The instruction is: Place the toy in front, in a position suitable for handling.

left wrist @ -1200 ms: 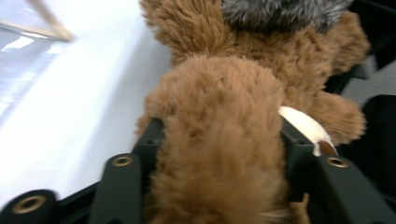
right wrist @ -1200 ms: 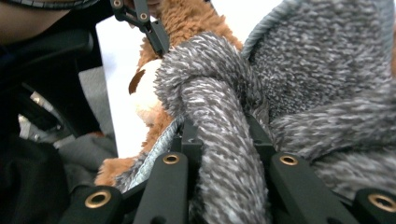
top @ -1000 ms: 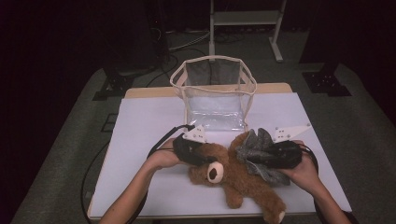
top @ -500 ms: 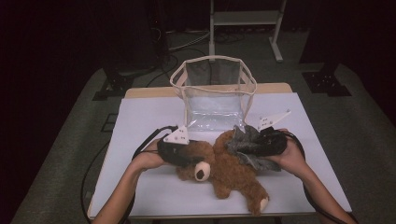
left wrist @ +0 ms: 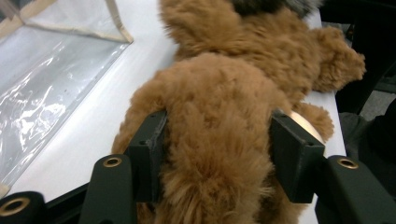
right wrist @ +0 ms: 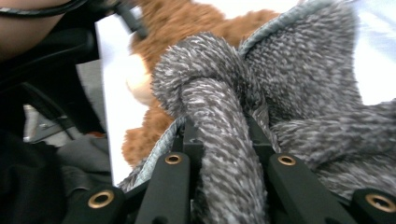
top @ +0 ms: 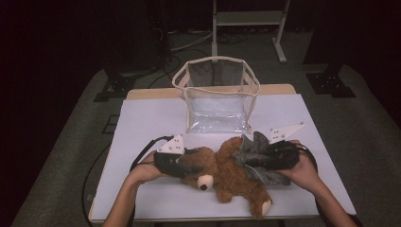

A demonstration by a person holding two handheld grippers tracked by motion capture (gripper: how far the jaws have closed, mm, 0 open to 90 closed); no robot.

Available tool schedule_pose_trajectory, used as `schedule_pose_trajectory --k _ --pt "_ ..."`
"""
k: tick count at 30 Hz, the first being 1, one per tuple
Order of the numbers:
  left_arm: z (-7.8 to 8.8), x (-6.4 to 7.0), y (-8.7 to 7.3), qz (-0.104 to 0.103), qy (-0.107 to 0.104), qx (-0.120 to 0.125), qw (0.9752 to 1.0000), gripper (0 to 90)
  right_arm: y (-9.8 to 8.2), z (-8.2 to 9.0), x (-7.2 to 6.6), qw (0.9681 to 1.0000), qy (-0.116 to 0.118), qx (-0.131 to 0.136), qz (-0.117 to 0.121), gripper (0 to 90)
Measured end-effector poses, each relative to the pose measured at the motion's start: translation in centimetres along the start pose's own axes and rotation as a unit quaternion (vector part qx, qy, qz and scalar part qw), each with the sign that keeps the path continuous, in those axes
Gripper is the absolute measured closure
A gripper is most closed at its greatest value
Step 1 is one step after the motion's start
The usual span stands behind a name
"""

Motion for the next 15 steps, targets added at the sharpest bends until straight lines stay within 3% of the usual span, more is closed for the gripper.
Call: schedule_pose_trajectory --k 3,7,11,15 --pt "0.1 0.2 -0.1 -0.006 0.002 0.001 1.0000 44.5 0.9 1.5 0.7 0.9998 -0.001 0.017 -0.014 75.9" --pt "0.1 0.4 0.0 -0.015 0.002 -0.003 0.9999 44.4 2.3 1.8 1.3 0.9998 -0.006 0.010 -0.018 75.9" --pt "0.2 0.6 0.2 -0.029 0.001 -0.013 0.9995 44.3 4.0 0.3 1.0 0.9998 0.000 -0.019 -0.005 75.8" --pt "0.2 0.8 0.3 -0.034 0.000 -0.014 0.9993 44.1 5.6 -2.7 -0.1 0.9977 0.010 -0.066 0.017 75.7"
Point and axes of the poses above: each handheld gripper's, and its own axes: z roughly backward along the jaws, y roughly out of its top, x roughly to its right, the point moved 1 cm from there along -z, roughly forward along the jaws, and after that the axes turned 11 degrees about -z, right-handed, at the moved point
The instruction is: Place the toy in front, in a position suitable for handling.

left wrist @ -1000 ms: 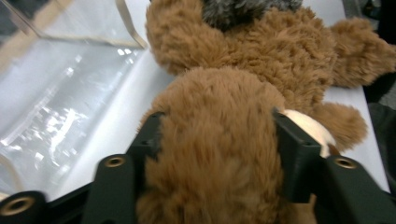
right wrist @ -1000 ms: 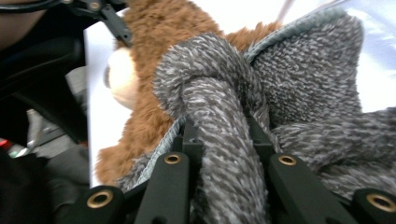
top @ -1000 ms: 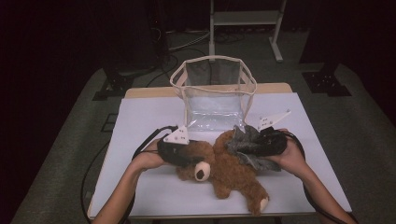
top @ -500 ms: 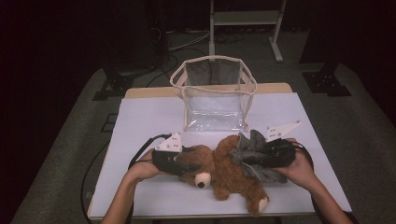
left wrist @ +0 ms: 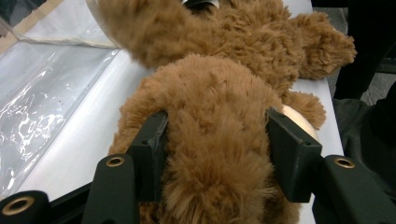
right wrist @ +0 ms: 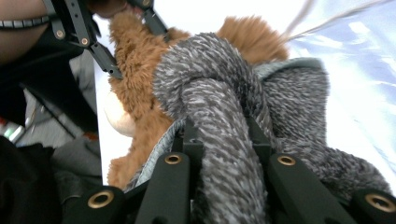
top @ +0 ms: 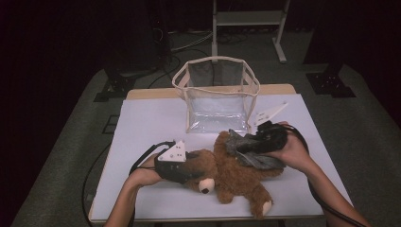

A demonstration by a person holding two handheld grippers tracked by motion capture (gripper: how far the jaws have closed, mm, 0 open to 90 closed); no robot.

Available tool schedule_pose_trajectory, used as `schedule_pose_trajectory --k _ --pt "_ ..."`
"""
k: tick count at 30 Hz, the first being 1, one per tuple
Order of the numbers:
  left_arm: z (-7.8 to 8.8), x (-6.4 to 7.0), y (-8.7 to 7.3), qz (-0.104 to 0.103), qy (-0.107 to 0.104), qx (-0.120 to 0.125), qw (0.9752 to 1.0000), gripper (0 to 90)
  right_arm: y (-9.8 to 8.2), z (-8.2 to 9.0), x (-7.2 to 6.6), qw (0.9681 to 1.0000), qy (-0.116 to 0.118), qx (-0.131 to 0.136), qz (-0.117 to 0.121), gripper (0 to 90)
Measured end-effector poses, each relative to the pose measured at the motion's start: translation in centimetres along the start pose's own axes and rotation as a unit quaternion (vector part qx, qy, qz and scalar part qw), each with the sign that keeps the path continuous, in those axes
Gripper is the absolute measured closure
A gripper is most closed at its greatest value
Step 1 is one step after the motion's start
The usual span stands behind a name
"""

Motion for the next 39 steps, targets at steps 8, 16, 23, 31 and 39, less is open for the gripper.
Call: schedule_pose_trajectory --k 8,16,23,31,39 --pt "0.1 0.1 -0.2 -0.006 -0.002 0.002 1.0000 42.4 -0.2 -1.8 -0.1 0.9996 0.008 -0.026 -0.003 75.5" --pt "0.1 0.1 -0.2 -0.003 -0.005 0.007 1.0000 40.9 -5.7 2.9 1.4 0.9985 -0.010 0.017 -0.051 75.5" --pt "0.1 0.1 -0.3 -0.003 -0.005 0.011 0.9999 40.4 -10.1 5.8 2.5 0.9938 -0.013 0.045 -0.101 75.4" --pt "0.1 0.0 -0.3 -0.004 -0.004 0.011 0.9999 39.9 -6.4 7.3 1.2 0.9956 -0.004 0.068 -0.064 75.4" --pt "0.1 0.1 -0.2 -0.006 -0.004 0.010 0.9999 39.8 1.2 4.2 -1.4 0.9986 0.032 0.042 0.006 75.3"
Point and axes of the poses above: each handheld gripper's, and its own axes: z roughly backward along the jaws, y roughly out of its top, x roughly to its right, the point moved 1 cm from there along -z, roughly forward along the jaws, and after that the axes turned 11 degrees about -z, right-handed, at the moved point
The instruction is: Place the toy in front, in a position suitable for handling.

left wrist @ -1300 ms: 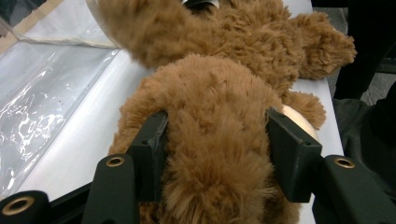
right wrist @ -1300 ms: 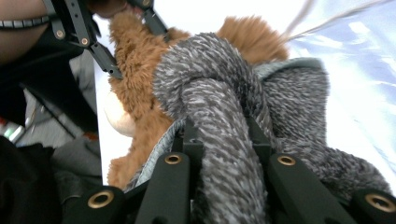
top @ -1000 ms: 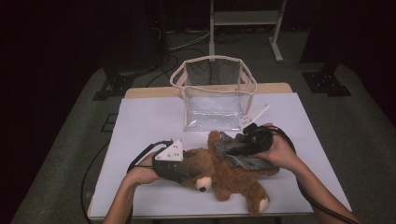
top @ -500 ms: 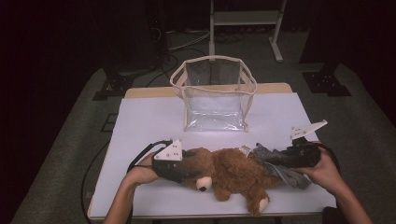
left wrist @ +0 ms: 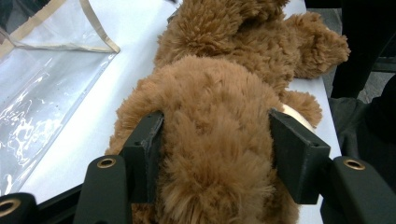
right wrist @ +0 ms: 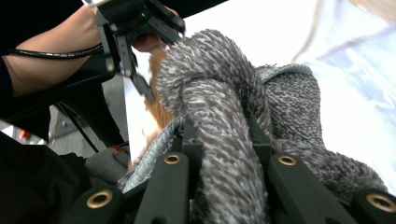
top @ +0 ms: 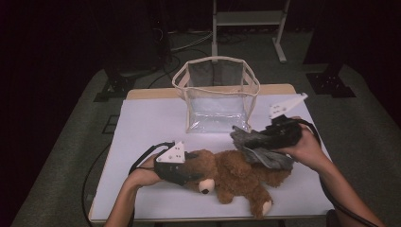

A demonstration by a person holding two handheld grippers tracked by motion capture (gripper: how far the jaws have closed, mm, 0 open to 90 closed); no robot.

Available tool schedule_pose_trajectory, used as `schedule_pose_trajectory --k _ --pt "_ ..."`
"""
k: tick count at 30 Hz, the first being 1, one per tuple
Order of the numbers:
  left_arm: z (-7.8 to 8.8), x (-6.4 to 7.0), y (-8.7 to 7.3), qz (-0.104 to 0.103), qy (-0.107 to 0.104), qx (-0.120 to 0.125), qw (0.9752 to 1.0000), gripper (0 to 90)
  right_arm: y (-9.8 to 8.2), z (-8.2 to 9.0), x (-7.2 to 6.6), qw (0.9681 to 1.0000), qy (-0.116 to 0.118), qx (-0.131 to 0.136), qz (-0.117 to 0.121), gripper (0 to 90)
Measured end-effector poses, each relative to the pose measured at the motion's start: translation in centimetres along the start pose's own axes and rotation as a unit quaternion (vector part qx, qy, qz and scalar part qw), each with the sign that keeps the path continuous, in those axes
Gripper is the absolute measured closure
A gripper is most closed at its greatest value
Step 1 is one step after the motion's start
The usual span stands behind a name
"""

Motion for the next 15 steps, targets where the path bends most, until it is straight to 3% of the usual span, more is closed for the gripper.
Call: schedule_pose_trajectory --k 4,8,11,15 --pt "0.0 0.0 0.0 -0.003 0.000 -0.001 1.0000 39.7 2.2 -3.9 -0.7 0.9989 0.014 -0.040 0.020 75.3" --pt "0.0 0.0 0.0 -0.001 0.002 0.003 1.0000 39.5 2.2 -7.2 -0.8 0.9963 0.015 -0.079 0.030 75.2" --pt "0.0 -0.1 -0.1 -0.001 0.004 0.001 1.0000 38.5 0.9 -8.4 -0.3 0.9943 0.002 -0.102 0.029 75.4" --pt "0.0 -0.2 0.0 0.002 0.008 0.004 1.0000 33.7 -1.0 -7.8 0.6 0.9962 0.001 -0.087 0.004 76.1"
Point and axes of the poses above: each handheld gripper's, and its own axes: z roughly backward along the jaws, y roughly out of its top, x roughly to its right, the point moved 1 cm from there along -z, roughly forward along the jaws, and after that the axes turned 11 degrees about -z, right-handed, at the moved point
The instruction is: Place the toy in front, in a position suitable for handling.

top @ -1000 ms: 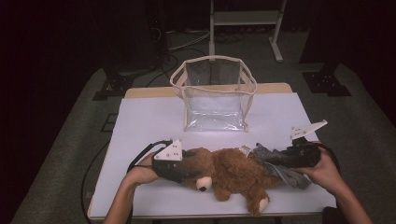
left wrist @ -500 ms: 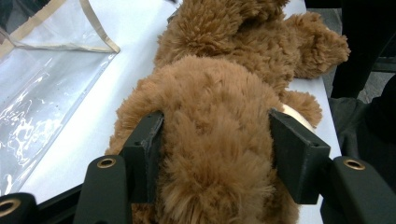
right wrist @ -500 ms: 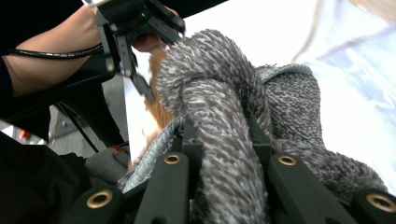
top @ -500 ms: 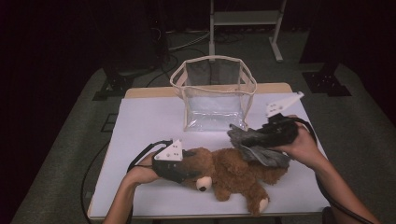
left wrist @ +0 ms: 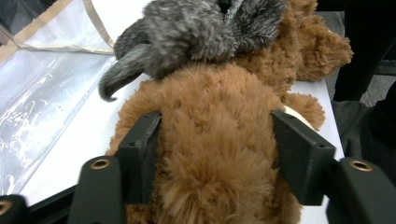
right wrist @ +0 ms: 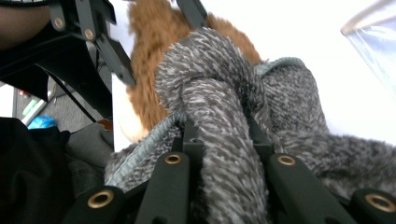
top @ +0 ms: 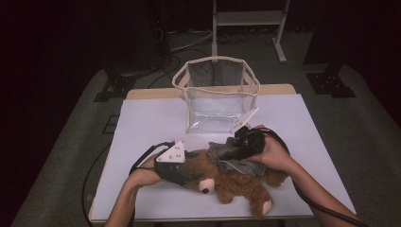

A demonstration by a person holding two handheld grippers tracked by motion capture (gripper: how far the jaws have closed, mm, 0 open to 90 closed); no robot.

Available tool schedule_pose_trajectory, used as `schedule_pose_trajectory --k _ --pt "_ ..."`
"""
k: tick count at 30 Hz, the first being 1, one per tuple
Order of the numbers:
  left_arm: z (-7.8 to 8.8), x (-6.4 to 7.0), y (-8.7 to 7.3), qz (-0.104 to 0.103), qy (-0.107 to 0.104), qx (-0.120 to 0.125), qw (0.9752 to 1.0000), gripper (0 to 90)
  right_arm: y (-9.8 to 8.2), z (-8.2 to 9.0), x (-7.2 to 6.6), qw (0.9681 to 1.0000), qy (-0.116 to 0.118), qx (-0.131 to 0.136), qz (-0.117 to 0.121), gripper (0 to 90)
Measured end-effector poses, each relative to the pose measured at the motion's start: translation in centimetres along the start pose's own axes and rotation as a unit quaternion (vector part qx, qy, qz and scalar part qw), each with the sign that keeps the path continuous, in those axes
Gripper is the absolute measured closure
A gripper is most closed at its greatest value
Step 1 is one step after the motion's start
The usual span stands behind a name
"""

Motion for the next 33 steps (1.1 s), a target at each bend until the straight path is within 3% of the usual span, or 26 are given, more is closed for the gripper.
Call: schedule_pose_trajectory --k 3,7,10,13,15,20,23,26,30,33 --pt "0.3 -0.1 0.1 0.004 0.004 -0.006 1.0000 26.3 -1.3 0.4 0.3 0.9997 0.005 0.018 -0.015 76.6" --pt "0.9 -0.4 -0.4 0.027 0.006 -0.013 0.9995 20.1 -2.4 0.8 0.4 0.9991 0.010 0.036 -0.020 76.7" --pt "1.1 -0.5 -1.1 0.037 0.002 0.004 0.9993 32.4 -2.9 1.2 0.3 0.9988 0.007 0.043 -0.023 76.7" --pt "0.1 -0.4 -1.7 0.038 0.011 0.000 0.9992 42.9 -2.9 1.2 0.1 0.9986 0.006 0.046 -0.026 76.6" --pt "-0.2 -0.5 -2.0 0.044 0.011 0.012 0.9989 45.2 -2.5 1.2 -0.1 0.9989 0.005 0.043 -0.018 76.5" --pt "-0.7 -0.5 -1.5 0.033 0.019 0.019 0.9991 46.7 0.0 1.7 -1.1 0.9988 0.004 0.049 0.005 76.1" --pt "-0.8 -0.5 -1.2 0.028 0.020 0.027 0.9990 46.8 1.5 0.8 -1.8 0.9988 0.002 0.038 0.032 76.0" --pt "-0.9 -0.4 -1.0 0.020 0.022 0.028 0.9992 46.7 2.6 -0.5 -2.3 0.9985 0.005 0.033 0.042 75.8" --pt "-0.9 -0.3 -1.3 0.020 0.020 0.023 0.9993 46.2 3.3 -1.7 -2.5 0.9985 0.005 0.023 0.049 75.7" --pt "-0.8 -0.3 -1.3 0.019 0.021 0.020 0.9994 45.7 3.1 -1.6 -2.4 0.9985 0.001 0.015 0.053 75.7"
Point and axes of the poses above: each handheld gripper's, and its own axes: z roughly backward along the jaws, y roughly out of its top, x roughly to its right, the point moved 1 cm from there along -z, roughly forward along the jaws, and after that the axes turned 11 degrees about -z, right-handed, at the moved point
